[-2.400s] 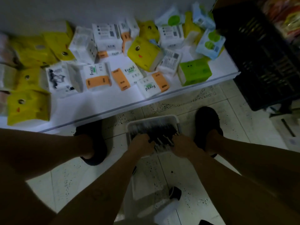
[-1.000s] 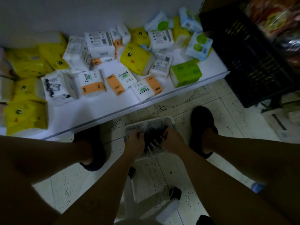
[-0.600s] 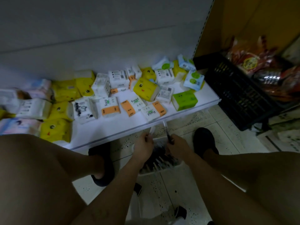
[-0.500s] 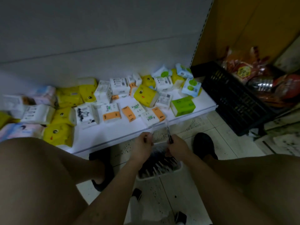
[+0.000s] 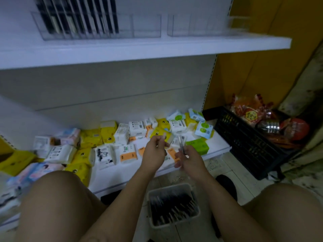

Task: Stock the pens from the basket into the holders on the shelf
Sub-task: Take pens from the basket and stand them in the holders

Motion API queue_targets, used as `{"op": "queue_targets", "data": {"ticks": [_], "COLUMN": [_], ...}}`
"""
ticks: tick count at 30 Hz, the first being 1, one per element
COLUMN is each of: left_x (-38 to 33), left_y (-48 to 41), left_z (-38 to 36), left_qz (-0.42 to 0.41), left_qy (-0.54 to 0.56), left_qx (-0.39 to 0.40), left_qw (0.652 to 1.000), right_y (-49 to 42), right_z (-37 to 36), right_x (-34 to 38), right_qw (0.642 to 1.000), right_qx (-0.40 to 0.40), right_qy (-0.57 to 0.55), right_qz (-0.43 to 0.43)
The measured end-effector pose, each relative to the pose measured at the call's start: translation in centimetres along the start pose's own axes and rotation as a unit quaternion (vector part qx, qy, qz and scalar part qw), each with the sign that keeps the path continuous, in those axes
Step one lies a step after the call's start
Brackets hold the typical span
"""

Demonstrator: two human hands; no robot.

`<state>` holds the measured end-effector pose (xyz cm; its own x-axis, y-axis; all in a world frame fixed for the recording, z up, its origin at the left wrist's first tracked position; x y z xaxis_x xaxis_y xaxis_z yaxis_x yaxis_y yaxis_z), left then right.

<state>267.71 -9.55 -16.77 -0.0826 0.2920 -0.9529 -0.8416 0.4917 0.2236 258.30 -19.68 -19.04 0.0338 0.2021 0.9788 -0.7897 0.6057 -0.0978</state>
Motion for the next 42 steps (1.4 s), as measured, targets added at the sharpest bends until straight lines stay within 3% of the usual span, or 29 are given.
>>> {"op": "queue_targets", "data": {"ticks": [3,6,10,15,24,33,42], "left_x": [-2.5,-5.1,-8.9,-13.4,-19.6,-26.7,-33.9], "left_y": [0.3,1.1,1.9,3.3,6.9,7.0,3.9], "left_z": [0.4,1.0,2.0,3.9,8.3,12.1,16.1], "left_qz": [-0.022,-0.059,-0.104,-0.121,-0.161,-0.237,-0.313], "left_qy": [0.013,0.024,0.025,0.086,0.115,0.048,-0.031], "left_qx": [0.005,0.003,0.003,0.013,0.077,-0.008,-0.132], "left_qw": [1.0,0.998,0.994,0.989,0.977,0.97,0.94], "right_y": [-0.7,-1.1,-1.3,-1.7,-2.7,-5.2,-10.6], "right_z": [0.5,0.6,0.7,1.2,1.6,1.5,0.7], "right_x": [3.1,6.3,10.5,15.2,21.7,29.6,35.8], "right_qw": [0.994,0.988,0.986,0.978,0.959,0.916,0.901], "right_qx": [-0.027,-0.053,-0.047,-0.057,-0.034,-0.013,0.001], "right_qy": [0.063,0.054,-0.034,-0.049,0.027,0.017,0.028], "right_qz": [0.087,0.138,0.158,0.196,0.28,0.4,0.433]}}
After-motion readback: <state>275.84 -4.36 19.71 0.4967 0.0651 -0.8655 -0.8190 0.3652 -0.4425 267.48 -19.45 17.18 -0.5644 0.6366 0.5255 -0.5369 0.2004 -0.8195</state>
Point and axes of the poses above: each hand's wrist, its own y-axis away from the middle knuckle, its own z-axis out of the back of the hand, x = y × z, the point moved 1 cm from there along -y, towards the middle knuckle, and after that the axes turned 15 degrees about z, right-handed, at the moved point
